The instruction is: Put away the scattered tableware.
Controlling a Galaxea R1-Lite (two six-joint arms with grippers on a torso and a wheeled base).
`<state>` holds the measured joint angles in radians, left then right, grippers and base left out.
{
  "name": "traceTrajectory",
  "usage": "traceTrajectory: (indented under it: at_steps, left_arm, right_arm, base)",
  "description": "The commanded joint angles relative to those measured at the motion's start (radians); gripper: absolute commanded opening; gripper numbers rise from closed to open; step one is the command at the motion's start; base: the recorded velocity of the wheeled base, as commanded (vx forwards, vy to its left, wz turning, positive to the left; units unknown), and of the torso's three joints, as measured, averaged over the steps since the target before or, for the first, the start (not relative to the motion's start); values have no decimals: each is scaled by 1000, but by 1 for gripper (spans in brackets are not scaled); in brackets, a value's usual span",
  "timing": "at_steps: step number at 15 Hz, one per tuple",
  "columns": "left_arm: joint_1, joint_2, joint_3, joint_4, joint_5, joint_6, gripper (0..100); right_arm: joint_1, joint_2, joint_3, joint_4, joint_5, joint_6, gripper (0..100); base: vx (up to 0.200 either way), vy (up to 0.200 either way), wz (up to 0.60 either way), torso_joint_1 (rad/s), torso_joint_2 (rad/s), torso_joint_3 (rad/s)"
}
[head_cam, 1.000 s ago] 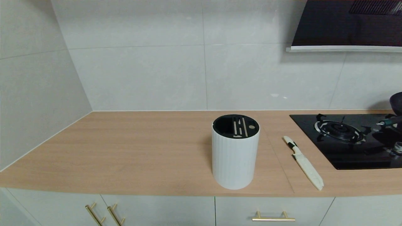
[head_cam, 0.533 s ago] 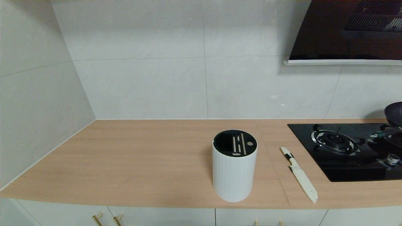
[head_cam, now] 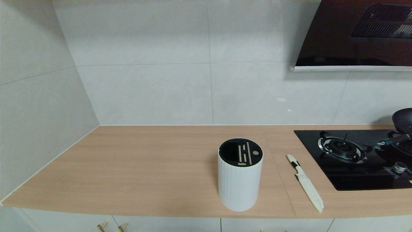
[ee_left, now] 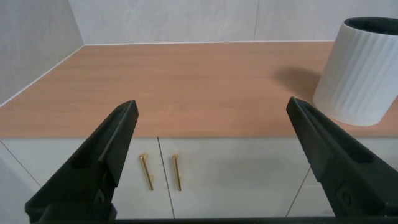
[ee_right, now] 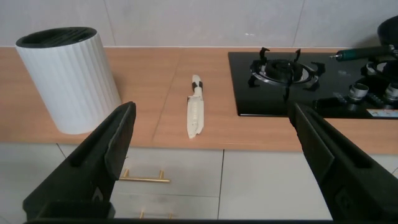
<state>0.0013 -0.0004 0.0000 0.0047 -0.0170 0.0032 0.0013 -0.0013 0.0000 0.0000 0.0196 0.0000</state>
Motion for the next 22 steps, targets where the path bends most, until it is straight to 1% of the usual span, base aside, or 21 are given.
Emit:
traceTrajectory:
  at_steps: [1, 7, 8, 9, 10, 11, 12, 14, 19, 20, 22]
  left_arm:
    - [0, 0, 0, 0, 0, 0, 100]
    - [0, 0, 0, 0, 0, 1, 100]
    - [0, 0, 0, 0, 0, 1, 100]
    - [0, 0, 0, 0, 0, 1, 100]
    - [0, 0, 0, 0, 0, 0, 100]
    - [0, 0, 0, 0, 0, 1, 100]
    - [0, 0, 0, 0, 0, 0, 100]
    - [0, 0, 0, 0, 0, 0, 100]
    - [0, 0, 0, 0, 0, 0, 100]
    - [0, 0, 0, 0, 0, 1, 100]
    - [0, 0, 0, 0, 0, 1, 100]
  right_arm:
    - [0, 1, 0, 0, 0, 0, 100]
    - [0, 4, -14, -5, 2, -14, 100]
    - [5, 20, -63, -2, 11, -11, 100]
    - [20, 93, -141, 8, 57, -8, 100]
    - [31, 136, -167, 8, 71, -8, 100]
    - [49, 279, -241, 5, 94, -9, 100]
    - [52, 310, -255, 3, 99, -9, 100]
    - [82, 587, -379, 3, 146, -12, 100]
    - [91, 1126, -575, -12, 148, -14, 100]
    - [91, 1218, -594, -46, 148, -14, 100]
    - [91, 1429, -598, -210, 146, -14, 100]
  base:
    - [0, 0, 0, 0, 0, 0]
    - [0, 0, 0, 0, 0, 0]
    - [0, 0, 0, 0, 0, 0]
    - [0, 0, 0, 0, 0, 0]
    - [0, 0, 0, 0, 0, 0]
    - [0, 0, 0, 0, 0, 0]
    - [0, 0, 0, 0, 0, 0]
    - [0, 0, 0, 0, 0, 0]
    - [0, 0, 0, 0, 0, 0]
    - [0, 0, 0, 0, 0, 0]
    - [0, 0, 0, 0, 0, 0]
